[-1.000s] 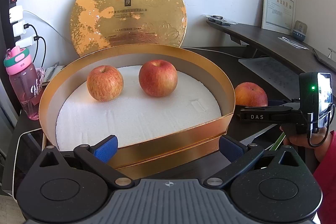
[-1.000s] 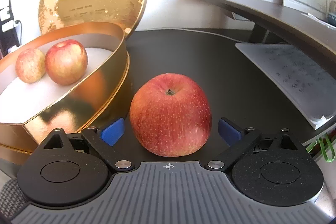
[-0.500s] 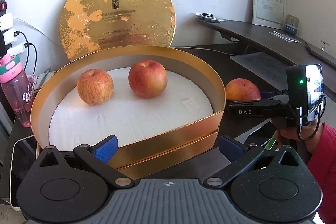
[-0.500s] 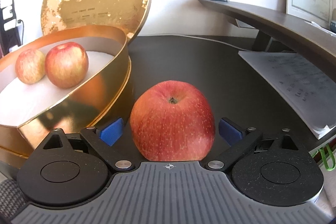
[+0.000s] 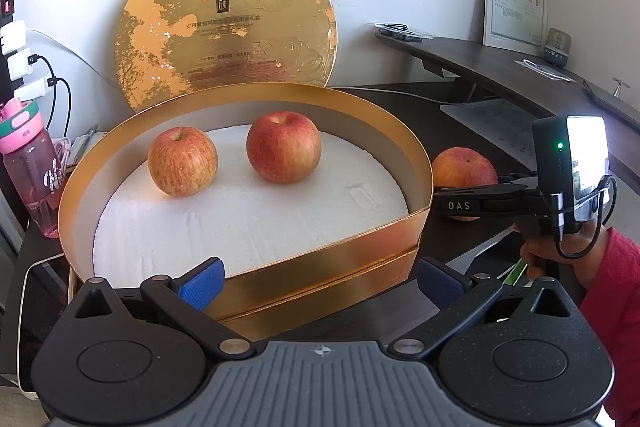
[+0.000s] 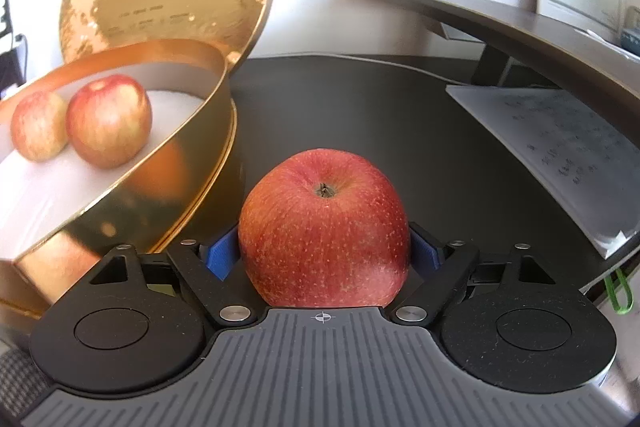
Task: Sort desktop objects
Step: 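Hold the apple in the right gripper and lift it off the desk, then carry the apple over the gold box and lower it onto the foam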
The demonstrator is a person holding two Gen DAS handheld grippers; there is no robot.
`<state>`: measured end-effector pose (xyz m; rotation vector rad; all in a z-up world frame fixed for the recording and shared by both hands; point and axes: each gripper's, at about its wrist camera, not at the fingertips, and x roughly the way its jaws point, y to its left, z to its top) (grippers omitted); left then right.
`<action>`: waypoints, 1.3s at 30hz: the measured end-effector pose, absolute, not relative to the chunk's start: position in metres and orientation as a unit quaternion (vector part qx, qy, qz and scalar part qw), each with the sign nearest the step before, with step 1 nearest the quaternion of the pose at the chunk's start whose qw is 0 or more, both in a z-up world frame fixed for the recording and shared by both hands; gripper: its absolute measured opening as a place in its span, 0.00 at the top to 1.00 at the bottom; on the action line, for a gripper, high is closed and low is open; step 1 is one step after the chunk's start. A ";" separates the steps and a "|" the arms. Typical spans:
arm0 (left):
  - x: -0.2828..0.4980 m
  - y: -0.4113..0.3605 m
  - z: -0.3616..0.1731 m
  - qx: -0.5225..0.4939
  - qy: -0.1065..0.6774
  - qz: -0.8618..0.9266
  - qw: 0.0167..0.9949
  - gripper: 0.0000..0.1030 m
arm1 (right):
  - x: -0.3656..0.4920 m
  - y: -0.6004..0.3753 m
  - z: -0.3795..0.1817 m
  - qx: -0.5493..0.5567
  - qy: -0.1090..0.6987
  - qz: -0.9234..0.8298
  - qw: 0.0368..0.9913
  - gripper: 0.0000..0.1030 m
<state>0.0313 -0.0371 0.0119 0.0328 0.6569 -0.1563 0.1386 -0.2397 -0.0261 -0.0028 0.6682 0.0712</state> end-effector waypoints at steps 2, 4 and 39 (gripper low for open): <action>0.029 -0.034 0.013 0.013 0.320 -0.076 0.944 0.00 | 0.142 -0.248 -0.025 0.031 0.331 0.029 0.943 0.17; 0.027 -0.030 0.014 0.010 0.318 -0.075 0.945 0.00 | 0.147 -0.257 -0.020 0.063 0.334 0.019 0.940 0.17; -0.019 0.077 0.013 -0.073 0.280 -0.051 0.956 0.00 | 0.156 -0.041 0.030 -0.063 0.401 0.202 0.891 0.17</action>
